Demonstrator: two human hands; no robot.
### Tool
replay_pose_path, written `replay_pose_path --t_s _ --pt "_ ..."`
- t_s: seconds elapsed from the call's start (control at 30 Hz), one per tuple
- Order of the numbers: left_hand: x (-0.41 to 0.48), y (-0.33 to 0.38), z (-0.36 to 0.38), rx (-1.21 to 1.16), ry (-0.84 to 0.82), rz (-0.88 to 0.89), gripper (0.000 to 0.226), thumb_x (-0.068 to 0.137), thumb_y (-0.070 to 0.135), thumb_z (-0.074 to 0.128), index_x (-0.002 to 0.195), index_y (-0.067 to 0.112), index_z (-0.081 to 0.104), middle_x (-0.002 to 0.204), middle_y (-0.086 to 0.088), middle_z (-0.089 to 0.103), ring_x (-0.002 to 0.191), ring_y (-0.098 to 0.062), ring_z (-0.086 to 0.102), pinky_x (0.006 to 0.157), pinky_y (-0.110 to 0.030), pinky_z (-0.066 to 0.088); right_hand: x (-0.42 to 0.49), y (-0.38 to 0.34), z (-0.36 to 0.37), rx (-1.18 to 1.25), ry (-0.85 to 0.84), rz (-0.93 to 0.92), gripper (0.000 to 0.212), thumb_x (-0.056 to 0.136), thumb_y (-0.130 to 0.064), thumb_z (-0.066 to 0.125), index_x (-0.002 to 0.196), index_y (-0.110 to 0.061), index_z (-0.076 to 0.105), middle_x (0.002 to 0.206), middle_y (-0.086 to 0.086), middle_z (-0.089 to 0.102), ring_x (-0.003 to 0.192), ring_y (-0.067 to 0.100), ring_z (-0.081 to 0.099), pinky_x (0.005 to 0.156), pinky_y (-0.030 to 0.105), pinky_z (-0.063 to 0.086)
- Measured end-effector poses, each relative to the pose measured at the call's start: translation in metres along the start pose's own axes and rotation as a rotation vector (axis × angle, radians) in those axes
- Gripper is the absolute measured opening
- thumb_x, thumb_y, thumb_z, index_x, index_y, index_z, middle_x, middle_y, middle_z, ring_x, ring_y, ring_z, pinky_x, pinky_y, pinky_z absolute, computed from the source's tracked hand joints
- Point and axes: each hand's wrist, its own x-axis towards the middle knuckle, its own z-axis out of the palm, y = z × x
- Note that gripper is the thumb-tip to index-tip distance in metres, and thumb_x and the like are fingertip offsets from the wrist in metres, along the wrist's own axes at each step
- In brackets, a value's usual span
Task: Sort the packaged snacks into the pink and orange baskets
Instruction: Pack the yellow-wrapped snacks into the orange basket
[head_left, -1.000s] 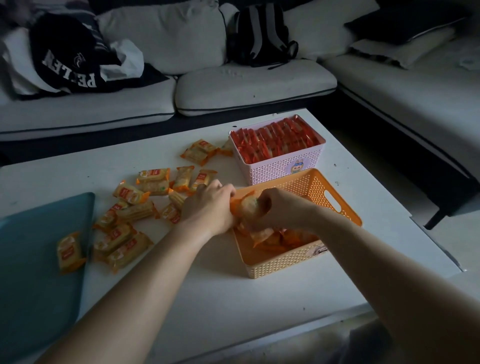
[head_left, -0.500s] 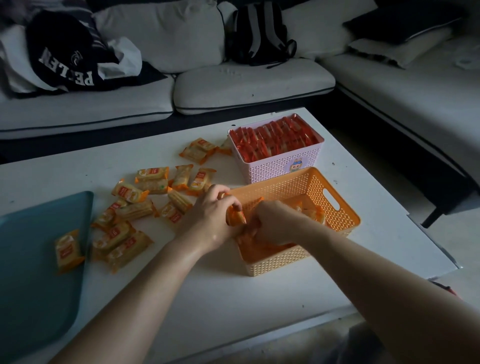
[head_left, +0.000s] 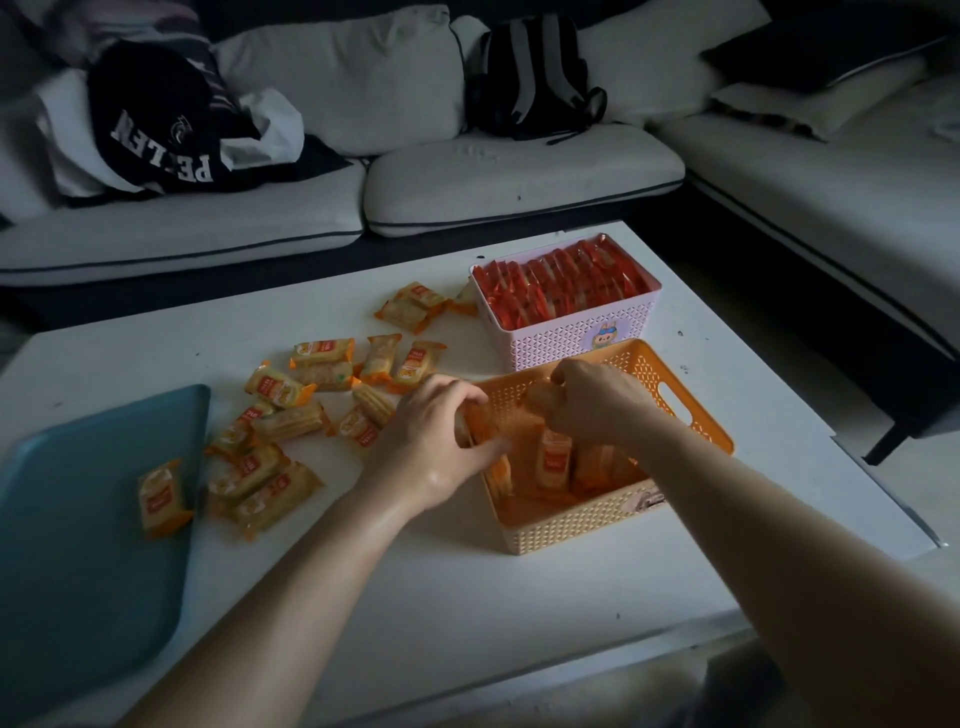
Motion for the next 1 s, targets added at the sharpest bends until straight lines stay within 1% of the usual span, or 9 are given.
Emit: replay_pose_path --t_s 0.07,0.17,0.3,0.43,0.53,0.63,0.8,0.87,1.0 --pt "0.000 0.003 -0.001 -0.026 0.089 0.032 0.032 0.090 0.046 0.070 0.117 0.030 0.062 0.119 0.013 0.054 0.114 -0.009 0.050 0.085 -0.025 0.041 -0.001 0.004 -0.010 0.191 -0.099 -0.010 0.031 0.086 -0.029 0.074 0.110 -0.012 0.064 0.090 0.002 0.067 0.083 0.018 0.067 0.075 0.035 0.062" --pt "0.003 0.010 0.003 -0.033 0.088 0.077 0.016 0.096 0.027 0.066 0.111 0.028 0.067 0.115 0.011 0.059 0.113 -0.015 0.054 0.087 -0.028 0.047 -0.011 0.006 -0.016 0.339 -0.146 -0.060 0.039 0.077 -0.033 0.086 0.106 -0.019 0.063 0.092 -0.005 0.068 0.086 0.016 0.068 0.076 0.032 0.062" --pt "0.001 0.015 0.011 -0.079 0.116 0.075 0.015 0.096 0.023 0.066 0.110 0.027 0.068 0.110 0.012 0.061 0.103 -0.010 0.056 0.083 -0.021 0.048 -0.028 0.000 -0.010 0.387 -0.174 -0.188 0.019 0.085 -0.039 0.078 0.092 -0.028 0.063 0.089 -0.008 0.070 0.080 0.014 0.070 0.075 0.034 0.063" --pt "-0.005 0.022 0.007 -0.174 0.034 0.098 0.018 0.096 0.035 0.067 0.112 0.028 0.070 0.105 0.015 0.068 0.087 0.005 0.058 0.068 -0.008 0.042 -0.044 -0.007 -0.010 0.242 -0.294 -0.137 0.018 0.094 -0.038 0.065 0.100 -0.022 0.067 0.091 -0.002 0.072 0.073 0.013 0.071 0.067 0.026 0.062" --pt "-0.008 0.026 0.007 -0.056 -0.043 0.131 0.016 0.093 0.040 0.069 0.106 0.032 0.073 0.106 0.017 0.068 0.098 -0.007 0.056 0.079 -0.030 0.049 -0.051 -0.010 -0.010 0.133 -0.305 -0.212 0.018 0.091 -0.038 0.071 0.094 -0.022 0.065 0.083 -0.007 0.068 0.070 0.010 0.067 0.064 0.018 0.054" --pt "-0.010 0.029 0.004 0.010 -0.108 0.117 0.016 0.090 0.028 0.074 0.105 0.033 0.074 0.115 0.014 0.066 0.107 -0.012 0.050 0.091 -0.037 0.048 -0.054 -0.010 -0.008 0.146 -0.378 -0.243 0.022 0.091 -0.040 0.071 0.084 -0.020 0.066 0.073 -0.008 0.066 0.064 0.011 0.066 0.062 0.017 0.049" --pt "-0.013 0.027 -0.002 0.118 -0.227 0.150 0.020 0.089 0.021 0.065 0.090 0.033 0.080 0.121 0.022 0.059 0.108 -0.009 0.038 0.103 -0.039 0.040 -0.059 -0.010 -0.016 0.306 -0.572 -0.155 0.025 0.100 -0.025 0.058 0.114 -0.013 0.075 0.106 0.000 0.075 0.098 0.018 0.071 0.094 0.030 0.056" --pt "-0.011 0.028 -0.003 0.170 -0.266 0.146 0.028 0.090 0.017 0.060 0.082 0.033 0.081 0.124 0.022 0.057 0.111 -0.011 0.038 0.105 -0.038 0.036 -0.052 -0.006 -0.013 0.218 -0.509 -0.163 0.024 0.100 -0.022 0.056 0.114 -0.018 0.075 0.111 0.000 0.074 0.098 0.017 0.071 0.095 0.034 0.057" --pt "-0.006 0.029 -0.006 0.147 -0.221 0.117 0.038 0.093 0.013 0.056 0.071 0.036 0.077 0.123 0.017 0.059 0.113 -0.013 0.041 0.104 -0.032 0.035 -0.025 0.004 -0.001 -0.080 -0.102 -0.147 0.026 0.098 -0.018 0.059 0.122 -0.024 0.068 0.116 -0.003 0.070 0.088 0.014 0.069 0.074 0.029 0.063"
